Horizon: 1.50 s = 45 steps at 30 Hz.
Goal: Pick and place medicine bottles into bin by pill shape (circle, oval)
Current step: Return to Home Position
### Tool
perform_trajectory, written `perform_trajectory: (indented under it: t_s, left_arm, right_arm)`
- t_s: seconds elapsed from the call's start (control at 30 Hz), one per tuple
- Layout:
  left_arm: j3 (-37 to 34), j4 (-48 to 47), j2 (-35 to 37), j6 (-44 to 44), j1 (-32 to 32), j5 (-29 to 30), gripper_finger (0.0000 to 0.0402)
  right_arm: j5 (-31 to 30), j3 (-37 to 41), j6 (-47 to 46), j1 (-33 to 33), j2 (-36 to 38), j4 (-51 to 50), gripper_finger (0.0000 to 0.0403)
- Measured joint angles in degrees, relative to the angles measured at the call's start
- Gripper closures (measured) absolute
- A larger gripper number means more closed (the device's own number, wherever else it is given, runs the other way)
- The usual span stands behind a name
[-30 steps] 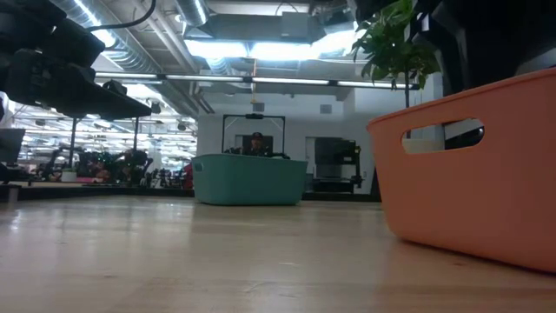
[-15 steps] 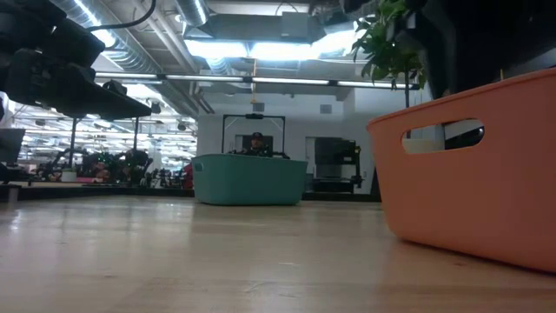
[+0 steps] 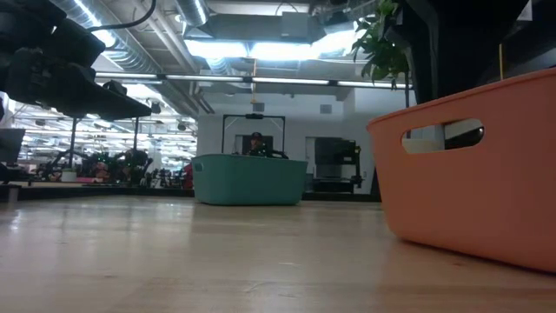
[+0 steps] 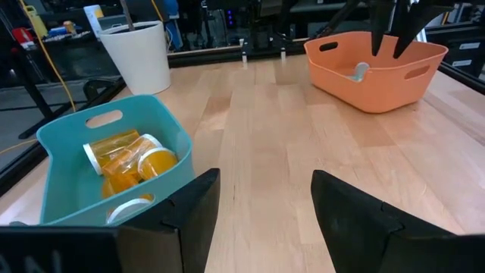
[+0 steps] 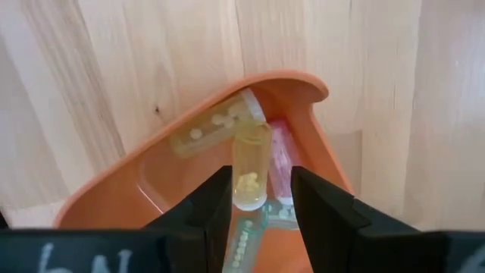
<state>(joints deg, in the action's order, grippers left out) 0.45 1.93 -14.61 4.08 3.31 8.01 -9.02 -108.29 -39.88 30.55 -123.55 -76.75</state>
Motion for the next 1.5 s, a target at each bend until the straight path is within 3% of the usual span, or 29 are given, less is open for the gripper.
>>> perform_trajectory:
  t_s: [0.2, 0.37, 0.53, 0.7, 0.8, 0.97, 1.27, 1.5]
  left_arm:
    - [0.0, 0.05, 0.0, 0.0, 0.02, 0.0, 0.02]
    - [0.0, 0.25, 0.0, -0.41, 0.01, 0.0, 0.02]
    - [0.0, 0.52, 0.02, -0.7, 0.01, 0.0, 0.02]
    - [0.0, 0.44, 0.0, -0.83, 0.0, 0.0, 0.02]
    - [0.0, 0.8, 0.03, -0.92, 0.0, 0.17, 0.02]
    - [0.0, 0.86, 0.0, -0.96, 0.02, 0.26, 0.02]
    - [0.0, 1.54, 0.02, -1.24, 0.0, 2.36, 0.02]
    - [0.0, 1.12, 0.02, -3.95, 0.02, 1.97, 0.02]
  right_arm:
    - [0.53, 0.0, 1.55, 0.0, 0.0, 0.13, 0.0264]
    - [0.64, -2.3, 17.92, -1.41, -0.11, -3.31, 0.0264]
    - [-10.95, -8.9, 8.82, -2.64, 1.09, -14.14, 0.0264]
    - [-15.56, -9.18, 14.35, -0.8, 8.73, -11.36, 0.0264]
    - [-27.72, -7.56, 12.9, 1.3, 13.59, -13.43, 0.0264]
    - [-42.94, 2.79, 8.72, 3.62, 25.39, -12.31, 0.0264]
    - [-45.12, 29.33, -9.8, 3.83, 45.04, -5.4, 0.0264]
    - [-57.61, 42.15, -15.31, 0.96, 57.62, 1.77, 0.0264]
